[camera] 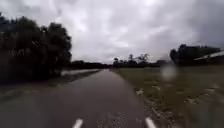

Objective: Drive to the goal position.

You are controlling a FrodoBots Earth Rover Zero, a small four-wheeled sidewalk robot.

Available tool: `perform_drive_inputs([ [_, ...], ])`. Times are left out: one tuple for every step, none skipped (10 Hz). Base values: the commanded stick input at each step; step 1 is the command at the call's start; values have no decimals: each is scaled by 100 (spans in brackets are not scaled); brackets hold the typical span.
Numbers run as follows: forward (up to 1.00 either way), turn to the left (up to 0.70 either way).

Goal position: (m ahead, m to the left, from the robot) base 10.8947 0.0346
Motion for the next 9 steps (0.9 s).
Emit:
perform_drive_inputs([
  [84,3],
  [84,3],
  [84,3],
  [84,3],
  [84,3],
  [84,3],
  [84,3],
  [84,3],
  [84,3],
])
